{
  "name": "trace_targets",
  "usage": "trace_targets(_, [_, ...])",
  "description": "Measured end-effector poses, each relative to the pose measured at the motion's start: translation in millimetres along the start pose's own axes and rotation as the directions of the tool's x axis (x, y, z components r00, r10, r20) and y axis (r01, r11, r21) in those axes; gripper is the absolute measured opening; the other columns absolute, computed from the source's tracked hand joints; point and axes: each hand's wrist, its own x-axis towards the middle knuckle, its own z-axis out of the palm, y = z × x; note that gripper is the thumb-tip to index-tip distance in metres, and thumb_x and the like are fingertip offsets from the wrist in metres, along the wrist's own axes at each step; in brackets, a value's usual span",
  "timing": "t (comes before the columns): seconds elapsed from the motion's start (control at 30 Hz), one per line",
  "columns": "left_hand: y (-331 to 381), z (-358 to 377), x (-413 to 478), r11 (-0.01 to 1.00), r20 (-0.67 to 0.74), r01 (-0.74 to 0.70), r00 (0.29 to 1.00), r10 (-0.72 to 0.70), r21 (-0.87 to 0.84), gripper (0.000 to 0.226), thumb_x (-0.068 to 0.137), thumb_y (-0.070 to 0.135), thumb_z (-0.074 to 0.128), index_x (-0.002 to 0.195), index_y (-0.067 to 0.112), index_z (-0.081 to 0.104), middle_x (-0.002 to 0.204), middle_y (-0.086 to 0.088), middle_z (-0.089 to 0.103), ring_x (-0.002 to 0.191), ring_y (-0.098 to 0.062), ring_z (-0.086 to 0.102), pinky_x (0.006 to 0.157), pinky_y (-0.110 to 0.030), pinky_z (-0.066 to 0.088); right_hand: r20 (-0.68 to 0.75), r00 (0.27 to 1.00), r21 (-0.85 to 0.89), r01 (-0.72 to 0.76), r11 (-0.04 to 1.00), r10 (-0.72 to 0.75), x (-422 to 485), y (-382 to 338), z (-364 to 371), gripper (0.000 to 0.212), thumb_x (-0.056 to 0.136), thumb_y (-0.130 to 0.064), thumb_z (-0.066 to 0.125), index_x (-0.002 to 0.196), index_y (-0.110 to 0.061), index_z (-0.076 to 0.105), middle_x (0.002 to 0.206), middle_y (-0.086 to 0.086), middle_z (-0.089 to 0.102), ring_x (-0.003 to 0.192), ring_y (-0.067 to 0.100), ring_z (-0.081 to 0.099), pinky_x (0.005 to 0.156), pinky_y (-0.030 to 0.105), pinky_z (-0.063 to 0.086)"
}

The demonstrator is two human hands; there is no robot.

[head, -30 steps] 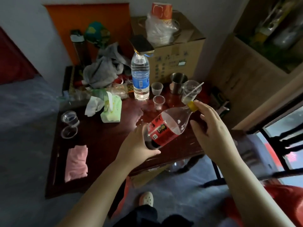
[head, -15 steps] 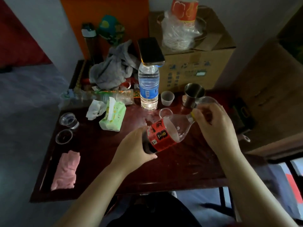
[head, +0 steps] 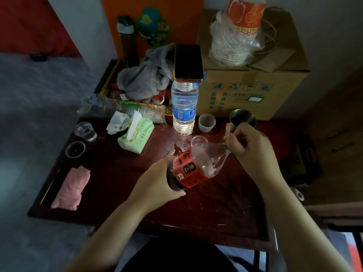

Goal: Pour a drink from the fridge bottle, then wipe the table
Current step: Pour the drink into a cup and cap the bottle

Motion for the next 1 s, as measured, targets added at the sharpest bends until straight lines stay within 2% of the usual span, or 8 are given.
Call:
trace_targets(0.2, [-2.5,-14.1,7.4,0.999,0.045,-0.025,0.999,0.024,0.027,0.067,0.054,0.045,0.081,0.112,0.042,0.049,0.101,0.024,0.060,0.093,0.007,0.058,0.077,-0.024,0.051,-0.037,0.999,0.038,0.016,0.999,-0.015,0.9,-6.8,0.8,0.036,0.087,-0.047,0.052,0.072,-0.014,0.049,0.051,0.001,0.053,0.047,0.014,0.051,0.046,0.032,0.038])
trace_targets(0.3, [0.8,-22.5,9.2,0.997,0.095,-0.058,0.994,0.053,0.052,0.066,0.054,0.042,0.082,0.111,0.044,0.048,0.099,0.026,0.059,0.089,0.009,0.058,0.072,-0.017,0.046,-0.051,0.997,0.088,0.064,0.994,-0.060,-1.4,-10.0,-0.3,0.035,0.088,-0.043,0.057,0.072,-0.014,0.049,0.051,0.000,0.052,0.048,0.016,0.051,0.044,0.024,0.034])
trace_targets(0.5, [3.7,-28.6,2.9,0.996,0.215,-0.059,0.974,0.072,-0.064,0.076,0.055,0.036,0.085,0.116,0.050,0.044,0.107,0.027,0.058,0.096,0.010,0.058,0.080,-0.015,0.046,-0.033,0.956,0.081,0.295,0.952,-0.293,-6.6,-17.7,-10.5,0.032,0.089,-0.040,0.053,0.077,-0.010,0.055,0.064,-0.009,0.058,0.056,0.006,0.055,0.048,0.015,0.037])
trace_targets(0.6, [4.4,-24.0,-0.4,0.997,0.136,-0.077,0.988,0.076,0.003,0.069,0.055,0.042,0.083,0.113,0.046,0.045,0.107,0.028,0.055,0.097,0.010,0.055,0.079,-0.018,0.046,-0.036,0.987,-0.140,0.149,0.979,-0.156,-5.9,-22.7,-13.8,0.031,0.088,-0.045,0.052,0.076,-0.016,0.055,0.057,-0.007,0.059,0.049,0.006,0.054,0.042,0.021,0.038])
trace_targets(0.67, [2.3,-21.2,-2.5,0.994,0.066,-0.087,0.994,0.083,0.073,0.065,0.056,0.044,0.081,0.111,0.041,0.047,0.105,0.026,0.055,0.097,0.006,0.054,0.076,-0.016,0.043,-0.042,0.999,-0.323,-0.036,0.946,0.024,-5.3,-27.1,-13.1,0.034,0.086,-0.052,0.049,0.075,-0.021,0.053,0.061,-0.005,0.061,0.055,0.012,0.057,0.044,0.025,0.037])
trace_targets(0.73, [-0.8,-20.7,-3.8,0.986,0.025,-0.100,0.995,0.098,0.130,0.064,0.057,0.044,0.080,0.112,0.038,0.048,0.108,0.023,0.054,0.099,0.004,0.052,0.074,-0.013,0.039,-0.047,0.988,-0.382,-0.153,0.912,0.146,-7.0,-29.9,-10.8,0.035,0.086,-0.058,0.048,0.076,-0.024,0.050,0.066,-0.005,0.060,0.064,0.016,0.056,0.047,0.024,0.032])
trace_targets(0.87, [0.3,-25.2,-5.0,0.987,0.029,-0.119,0.993,0.116,0.108,0.065,0.058,0.043,0.079,0.114,0.038,0.048,0.112,0.024,0.053,0.104,0.006,0.049,0.080,-0.017,0.043,-0.061,0.995,-0.297,-0.095,0.950,0.081,-10.0,-35.6,-10.5,0.032,0.086,-0.050,0.056,0.073,-0.021,0.049,0.058,-0.009,0.054,0.054,0.009,0.050,0.043,0.019,0.029])
trace_targets(1.0, [0.3,-28.9,-6.0,0.994,0.088,-0.100,0.991,0.096,0.045,0.066,0.056,0.043,0.080,0.113,0.042,0.047,0.108,0.027,0.053,0.099,0.009,0.053,0.081,-0.020,0.047,-0.044,0.996,-0.100,0.079,0.992,-0.083,-15.8,-36.9,-13.2,0.028,0.082,-0.044,0.059,0.074,-0.017,0.055,0.060,-0.007,0.060,0.053,0.007,0.055,0.046,0.018,0.038])
